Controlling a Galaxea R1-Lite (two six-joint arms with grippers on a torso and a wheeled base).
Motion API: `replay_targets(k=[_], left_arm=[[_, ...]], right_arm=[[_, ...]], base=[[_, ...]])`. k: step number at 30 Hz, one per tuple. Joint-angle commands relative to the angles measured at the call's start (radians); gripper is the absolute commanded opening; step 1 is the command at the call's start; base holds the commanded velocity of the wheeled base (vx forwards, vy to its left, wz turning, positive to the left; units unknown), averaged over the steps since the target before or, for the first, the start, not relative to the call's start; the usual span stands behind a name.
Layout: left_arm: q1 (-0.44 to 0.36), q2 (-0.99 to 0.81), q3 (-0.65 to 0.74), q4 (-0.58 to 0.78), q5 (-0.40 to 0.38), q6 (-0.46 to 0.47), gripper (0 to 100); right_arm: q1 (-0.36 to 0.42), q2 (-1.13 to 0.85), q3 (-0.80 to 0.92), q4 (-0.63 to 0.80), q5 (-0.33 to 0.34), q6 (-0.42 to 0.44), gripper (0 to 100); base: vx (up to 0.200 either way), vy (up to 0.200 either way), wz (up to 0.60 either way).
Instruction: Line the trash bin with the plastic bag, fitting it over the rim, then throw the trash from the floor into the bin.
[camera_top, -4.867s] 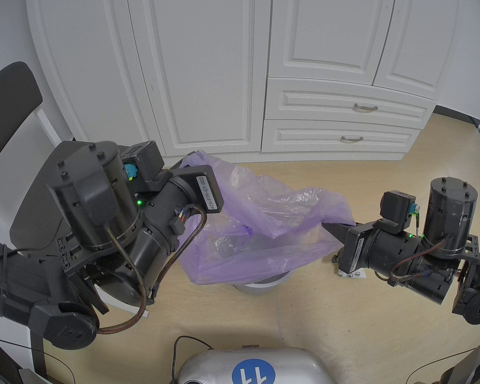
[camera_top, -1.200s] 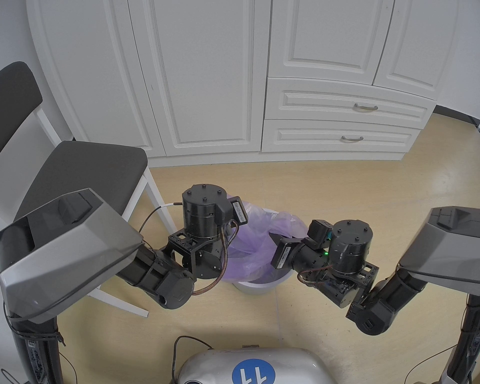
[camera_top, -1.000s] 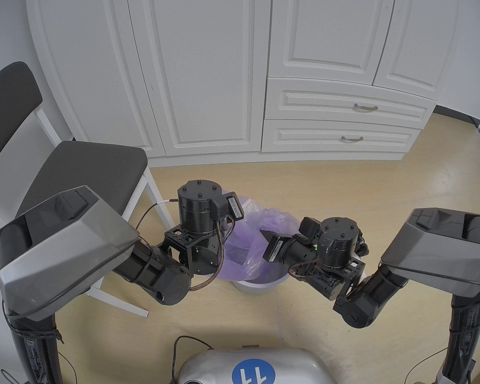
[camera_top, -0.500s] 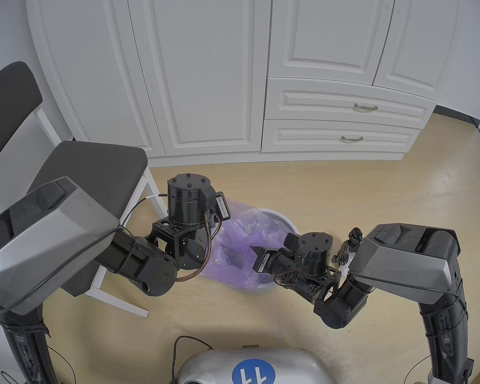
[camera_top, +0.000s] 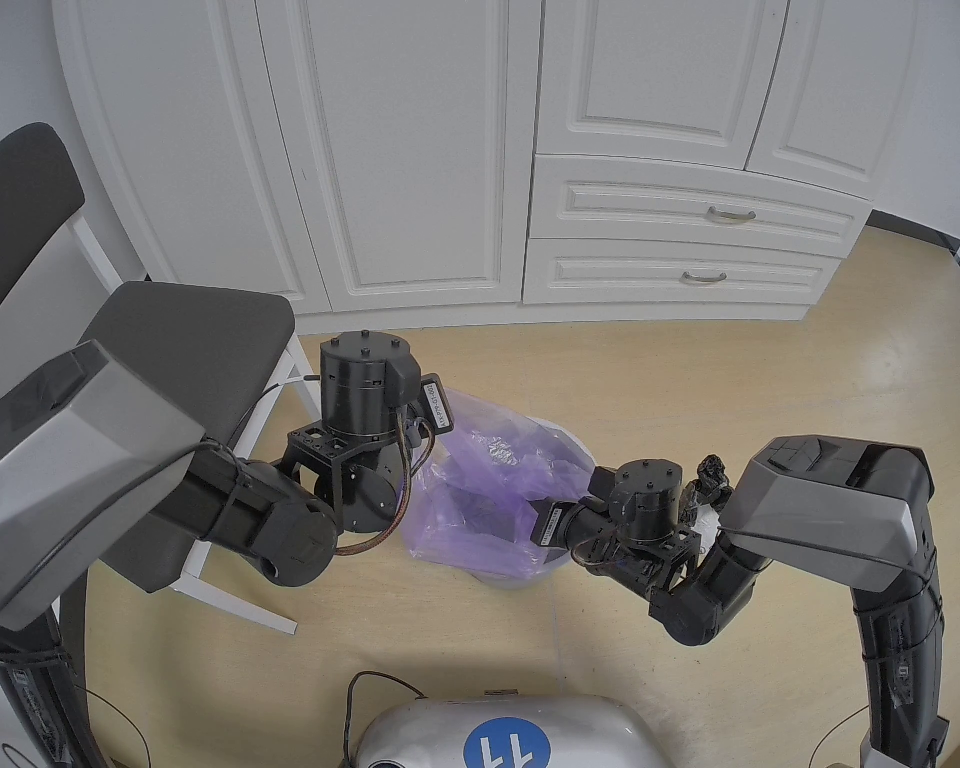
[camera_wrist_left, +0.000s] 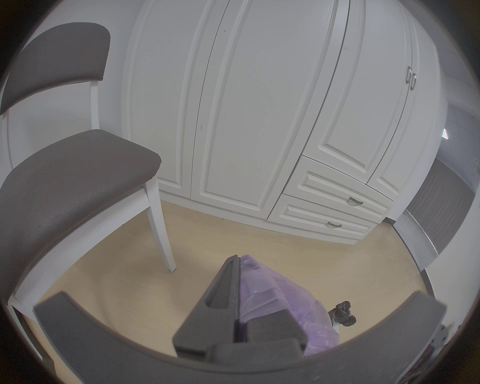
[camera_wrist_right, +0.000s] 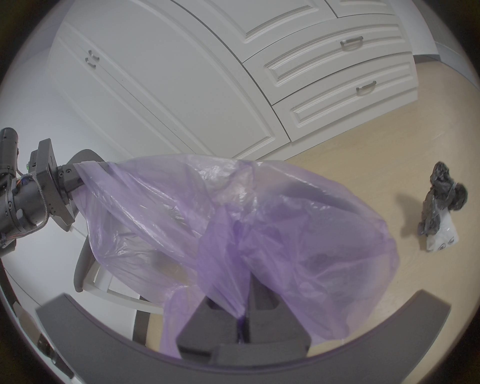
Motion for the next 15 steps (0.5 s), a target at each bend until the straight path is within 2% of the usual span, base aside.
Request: replay_targets(k=[1,5,8,9,15], left_arm=[[-0.001,-0.011,0.005,0.003,0.0,-0.002,0],[-0.006,0.009,-0.003,0.004,-0.016,0.006,0],[-0.004,0.039,-0.009,0.007,-0.069,0.06,0],[0.005,0.051,-0.016,0.009,-0.089,0.107,0],[0.0,0.072,-0.067,0.046,-0.092,0.129,0]], right_arm=[[-0.024,-0.041,0.023,0.008,0.003,-0.018,0],[-0.037,-0.037,0.04,0.009,0.008,-0.026,0],[-0.05,-0.029,0.034,0.012,0.02,-0.046,0],[-0.063,-0.025,0.032,0.012,0.034,-0.054,0],[-0.075,-0.035,0.046,0.006,0.037,-0.064,0]], base=[[0.0,0.0,0.0],[0.0,0.0,0.0],[0.0,0.0,0.0],[0.0,0.0,0.0],[0.0,0.0,0.0]])
